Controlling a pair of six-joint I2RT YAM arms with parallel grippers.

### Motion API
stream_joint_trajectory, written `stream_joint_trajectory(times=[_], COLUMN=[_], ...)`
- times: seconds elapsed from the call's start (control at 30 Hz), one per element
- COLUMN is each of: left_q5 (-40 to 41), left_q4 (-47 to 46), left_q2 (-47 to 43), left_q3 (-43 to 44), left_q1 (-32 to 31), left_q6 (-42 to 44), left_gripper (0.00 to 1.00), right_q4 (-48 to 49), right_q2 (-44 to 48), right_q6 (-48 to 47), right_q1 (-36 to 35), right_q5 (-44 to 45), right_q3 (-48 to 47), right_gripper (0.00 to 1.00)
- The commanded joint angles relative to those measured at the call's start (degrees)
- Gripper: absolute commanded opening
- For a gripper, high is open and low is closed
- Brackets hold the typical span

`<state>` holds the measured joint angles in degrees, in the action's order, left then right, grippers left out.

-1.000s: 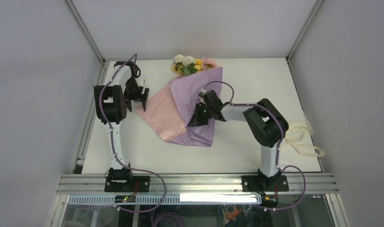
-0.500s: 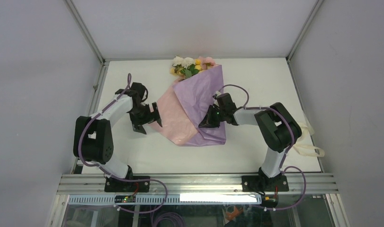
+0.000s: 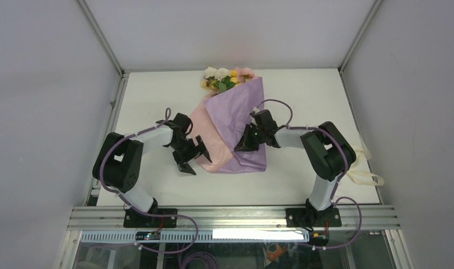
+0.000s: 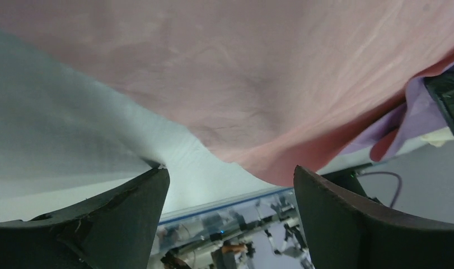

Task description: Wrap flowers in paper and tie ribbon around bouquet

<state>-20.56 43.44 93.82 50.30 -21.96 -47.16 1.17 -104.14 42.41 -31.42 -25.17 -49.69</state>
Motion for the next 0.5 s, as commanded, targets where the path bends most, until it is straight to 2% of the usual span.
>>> stream_joint_trajectory(times=[0.0, 0.13, 0.27, 0.4, 0.47], left_q5=[0.15, -0.66, 1.11, 1.54, 2.61], left_q4=[-16.21, -20.15, -19.87, -17.25, -14.87], left_q2=[6.13, 6.74, 5.56, 3.73, 3.09], left_q3=[-3.22, -3.89, -3.61, -3.24, -1.29], left_q1=[-1.63, -2.13, -2.04, -2.04, -1.99], left_q6=[-4.07, -5.31, -2.87, -0.97, 0.74], left_gripper=[0.85, 0.75, 0.54, 0.41, 0.31], right_q4=[-13.65, -12.09, -11.78, -12.04, -12.41], right_q2=[-4.34, -3.65, -3.63, -3.79, -3.88], right_q6=[-4.18, -3.16, -3.16, -3.89, -4.22], right_q1=[-2.64, -2.9, -2.86, -2.86, -2.91], right_q5=[11.61, 11.72, 11.34, 10.83, 10.59], right_q3=[4.2, 5.1, 5.22, 4.84, 4.52], right_gripper=[0.0, 0.0, 0.0, 0.0, 0.0])
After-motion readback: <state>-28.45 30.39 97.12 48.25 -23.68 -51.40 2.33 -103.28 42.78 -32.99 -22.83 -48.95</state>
